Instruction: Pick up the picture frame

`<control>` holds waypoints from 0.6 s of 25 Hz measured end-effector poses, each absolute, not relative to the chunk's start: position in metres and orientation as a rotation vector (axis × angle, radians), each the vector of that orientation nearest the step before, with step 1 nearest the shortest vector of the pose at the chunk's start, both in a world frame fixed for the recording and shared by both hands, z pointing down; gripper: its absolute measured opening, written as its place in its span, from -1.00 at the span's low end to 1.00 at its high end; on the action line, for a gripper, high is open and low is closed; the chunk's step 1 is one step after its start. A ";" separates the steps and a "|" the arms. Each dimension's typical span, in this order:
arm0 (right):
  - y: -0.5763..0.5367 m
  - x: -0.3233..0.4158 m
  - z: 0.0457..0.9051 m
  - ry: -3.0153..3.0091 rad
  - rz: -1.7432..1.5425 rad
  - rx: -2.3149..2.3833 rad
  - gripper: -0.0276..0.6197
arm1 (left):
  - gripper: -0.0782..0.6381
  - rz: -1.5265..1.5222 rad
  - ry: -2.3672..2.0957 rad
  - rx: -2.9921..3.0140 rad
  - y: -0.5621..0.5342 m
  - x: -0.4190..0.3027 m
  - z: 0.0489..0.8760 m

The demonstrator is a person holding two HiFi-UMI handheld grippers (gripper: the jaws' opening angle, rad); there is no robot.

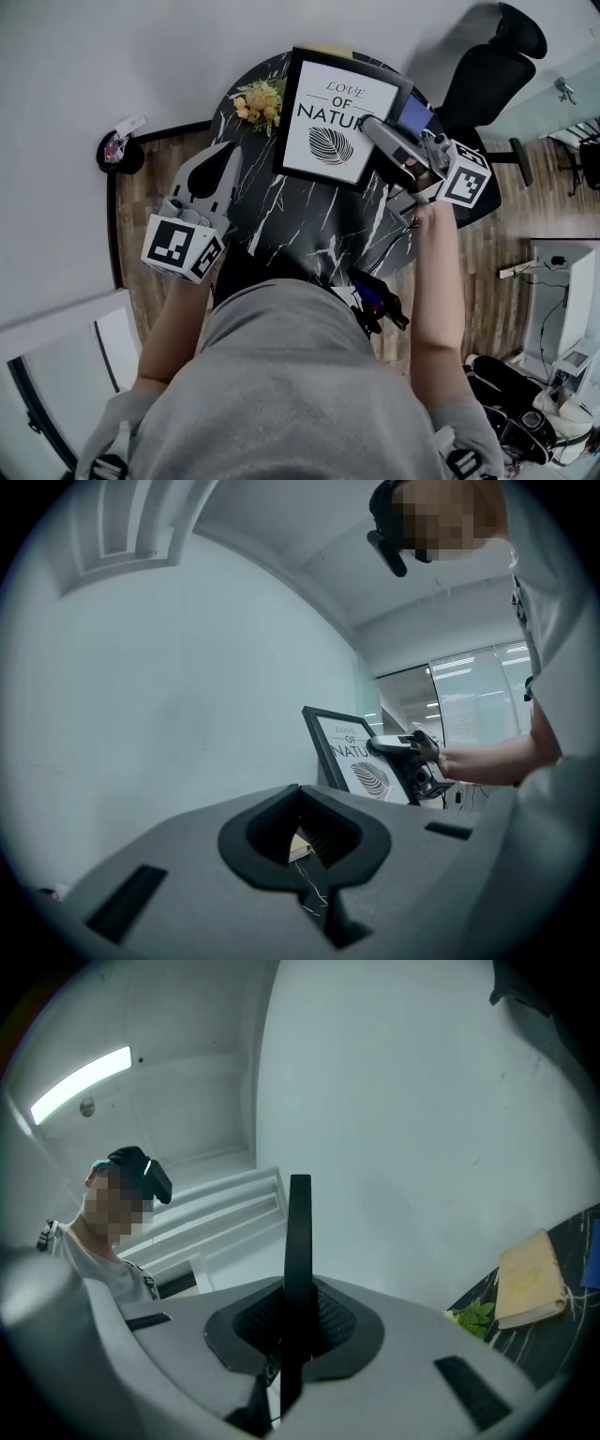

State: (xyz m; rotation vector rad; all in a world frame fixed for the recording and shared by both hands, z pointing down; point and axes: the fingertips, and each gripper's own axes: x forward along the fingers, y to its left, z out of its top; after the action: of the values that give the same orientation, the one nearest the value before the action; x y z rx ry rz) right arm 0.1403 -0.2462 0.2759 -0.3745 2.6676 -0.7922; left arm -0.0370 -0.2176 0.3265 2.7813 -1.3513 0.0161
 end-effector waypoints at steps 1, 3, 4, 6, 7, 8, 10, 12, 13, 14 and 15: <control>-0.246 0.140 0.276 2.667 -0.794 -0.373 -0.78 | -0.76 0.015 -1.353 2.780 -0.218 -0.038 0.326; -0.245 0.140 0.275 2.667 -0.794 -0.372 -0.78 | -0.76 0.014 -1.356 2.779 -0.218 -0.039 0.326; -0.245 0.140 0.275 2.668 -0.794 -0.372 -0.77 | -0.76 0.012 -1.357 2.779 -0.218 -0.039 0.325; -0.245 0.140 0.275 2.669 -0.795 -0.372 -0.78 | -0.76 0.013 -1.358 2.779 -0.218 -0.040 0.324; -0.245 0.141 0.275 2.670 -0.796 -0.371 -0.78 | -0.76 0.014 -1.358 2.779 -0.218 -0.040 0.324; -0.245 0.141 0.275 2.672 -0.796 -0.370 -0.78 | -0.76 0.014 -1.357 2.780 -0.218 -0.039 0.324; -0.246 0.140 0.275 2.673 -0.796 -0.368 -0.77 | -0.76 0.014 -1.353 2.784 -0.219 -0.038 0.323; -0.245 0.140 0.275 2.673 -0.796 -0.366 -0.78 | -0.76 0.013 -1.348 2.786 -0.219 -0.037 0.323; -0.245 0.140 0.275 2.672 -0.797 -0.365 -0.78 | -0.76 0.013 -1.346 2.787 -0.219 -0.036 0.323; -0.245 0.141 0.275 2.671 -0.798 -0.363 -0.78 | -0.76 0.014 -1.346 2.787 -0.219 -0.036 0.324; -0.245 0.141 0.275 2.670 -0.799 -0.361 -0.78 | -0.76 0.015 -1.346 2.787 -0.220 -0.036 0.324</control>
State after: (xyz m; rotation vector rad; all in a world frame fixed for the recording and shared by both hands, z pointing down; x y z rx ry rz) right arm 0.1406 -0.2452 0.2751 -0.3613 2.6704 -0.7988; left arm -0.0363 -0.2199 0.3238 2.7871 -1.3459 0.0153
